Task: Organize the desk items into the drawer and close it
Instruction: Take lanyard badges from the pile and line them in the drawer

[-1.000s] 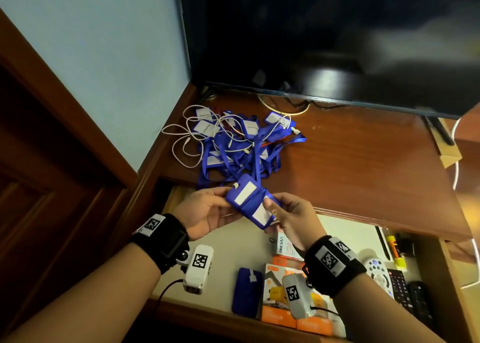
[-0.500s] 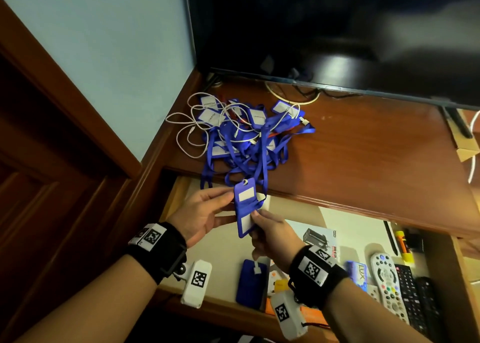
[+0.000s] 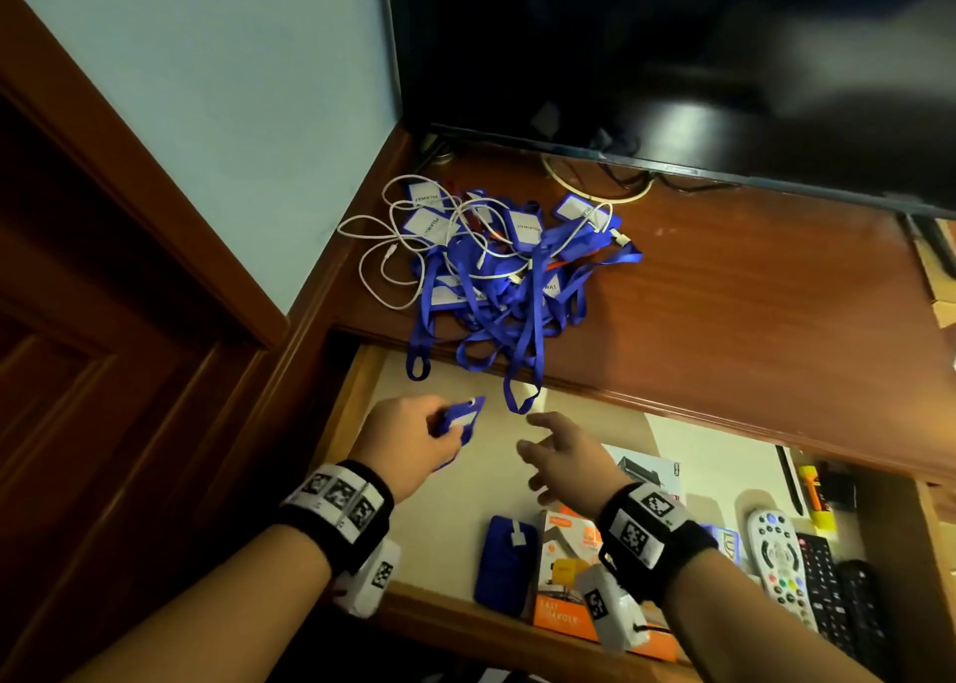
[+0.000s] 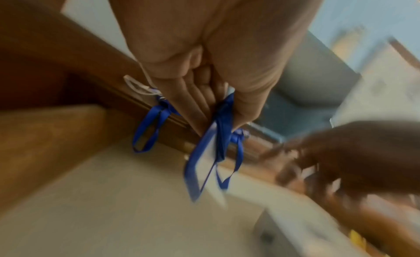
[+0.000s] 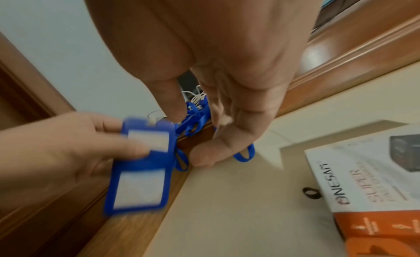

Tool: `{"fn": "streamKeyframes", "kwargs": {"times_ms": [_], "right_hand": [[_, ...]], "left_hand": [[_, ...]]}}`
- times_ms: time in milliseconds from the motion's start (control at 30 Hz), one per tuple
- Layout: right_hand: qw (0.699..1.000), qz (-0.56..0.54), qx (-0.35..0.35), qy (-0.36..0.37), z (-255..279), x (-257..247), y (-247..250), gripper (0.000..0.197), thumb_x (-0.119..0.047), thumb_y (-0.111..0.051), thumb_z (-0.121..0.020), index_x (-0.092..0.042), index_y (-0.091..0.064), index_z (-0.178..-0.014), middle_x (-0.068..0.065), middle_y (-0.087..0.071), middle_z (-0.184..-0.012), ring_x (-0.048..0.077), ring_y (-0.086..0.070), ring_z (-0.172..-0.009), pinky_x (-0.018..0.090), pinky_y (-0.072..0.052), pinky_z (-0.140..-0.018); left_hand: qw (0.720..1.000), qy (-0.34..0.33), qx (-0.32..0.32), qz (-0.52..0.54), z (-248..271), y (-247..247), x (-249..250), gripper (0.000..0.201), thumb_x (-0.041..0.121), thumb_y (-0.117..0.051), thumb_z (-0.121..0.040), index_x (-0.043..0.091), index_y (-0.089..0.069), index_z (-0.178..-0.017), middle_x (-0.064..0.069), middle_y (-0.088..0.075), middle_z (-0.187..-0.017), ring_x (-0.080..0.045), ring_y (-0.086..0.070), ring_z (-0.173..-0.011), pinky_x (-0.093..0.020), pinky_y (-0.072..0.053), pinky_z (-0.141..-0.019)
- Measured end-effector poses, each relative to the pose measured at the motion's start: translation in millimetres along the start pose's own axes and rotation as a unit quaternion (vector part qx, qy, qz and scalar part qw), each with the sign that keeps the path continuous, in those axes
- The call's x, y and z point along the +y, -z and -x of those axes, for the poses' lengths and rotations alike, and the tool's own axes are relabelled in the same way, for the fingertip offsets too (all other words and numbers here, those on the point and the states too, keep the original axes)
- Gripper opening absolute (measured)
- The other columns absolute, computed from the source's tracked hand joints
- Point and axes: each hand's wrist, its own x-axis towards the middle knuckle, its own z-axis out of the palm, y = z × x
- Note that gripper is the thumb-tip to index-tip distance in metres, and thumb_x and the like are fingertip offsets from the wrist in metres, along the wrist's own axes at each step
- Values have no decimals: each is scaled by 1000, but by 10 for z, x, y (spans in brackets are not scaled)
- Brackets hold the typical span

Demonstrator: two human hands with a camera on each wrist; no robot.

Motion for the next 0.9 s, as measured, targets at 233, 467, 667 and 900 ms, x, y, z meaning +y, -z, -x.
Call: {"fn": "streamKeyframes", "kwargs": {"times_ms": [233,467,667,900], "right_hand": [[997,61,35,6,-60,54,177,45,-31,-59,-100,-21,-48,-142,4,-67,-93,31,-74,-79,51,-62,-76],[987,142,42,55,-100,80,276,49,-38,-60,-98,-24,-49,-143,-3,-71,-93,20,-71,-85,45,-59,-86],[981,176,46,72,-144,78,376,46,-38,-60,-99,-23,-51,-141,-3,-72,-93,15,-70,-80,34,-58,-79],[977,171,61,111,-224,-25,616,22,-38,-60,-98,-30,-62,-118,-7,-70,-90,12,-71,-74,39,-61,-76]], "left_hand": [[902,65,-269,-332,-20,-591,-108,13,23,-69,-94,9,-68,-93,-11,-71,-98,-28,-71,-95,-32,-51,-72],[877,106,-339,-325,55,-998,-118,50,50,-88,-77,9,-64,-93,-6,-69,-95,-26,-70,-94,-32,-55,-76],[890,178,-332,-256,5,-988,-121,65,70,-83,-69,16,-53,-88,0,-61,-86,-21,-62,-86,-32,-49,-71],[902,42,-321,-285,-41,-758,-480,97,33,-91,-75,40,-33,-152,-3,-41,-142,-30,-50,-128,-45,-50,-107]]}}
